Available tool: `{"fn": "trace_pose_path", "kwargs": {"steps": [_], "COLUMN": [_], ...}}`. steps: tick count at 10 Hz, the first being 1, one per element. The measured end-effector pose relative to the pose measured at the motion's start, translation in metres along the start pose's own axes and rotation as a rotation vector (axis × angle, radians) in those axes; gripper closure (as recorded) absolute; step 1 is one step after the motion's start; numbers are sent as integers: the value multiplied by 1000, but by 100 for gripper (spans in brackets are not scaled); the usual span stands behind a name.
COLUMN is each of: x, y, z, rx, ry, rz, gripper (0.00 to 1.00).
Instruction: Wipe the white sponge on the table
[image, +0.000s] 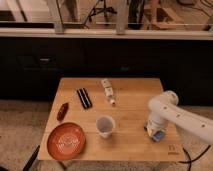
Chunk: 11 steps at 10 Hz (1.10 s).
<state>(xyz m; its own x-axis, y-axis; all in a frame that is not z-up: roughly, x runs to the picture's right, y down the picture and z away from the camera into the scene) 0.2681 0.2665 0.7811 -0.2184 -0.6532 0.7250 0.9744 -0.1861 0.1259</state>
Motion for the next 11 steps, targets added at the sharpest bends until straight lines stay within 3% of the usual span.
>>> {"fn": "trace_pose_path", "kwargs": {"steps": [2, 6, 8, 11], "x": [-9, -4, 7, 45], "y": [-26, -84, -94, -93], "z": [0, 2, 4, -1], "rx": [14, 51, 59, 50], "ry": [-8, -12, -3, 48], "rz": [-46, -196, -239, -264], "gripper": [100, 100, 100, 100]}}
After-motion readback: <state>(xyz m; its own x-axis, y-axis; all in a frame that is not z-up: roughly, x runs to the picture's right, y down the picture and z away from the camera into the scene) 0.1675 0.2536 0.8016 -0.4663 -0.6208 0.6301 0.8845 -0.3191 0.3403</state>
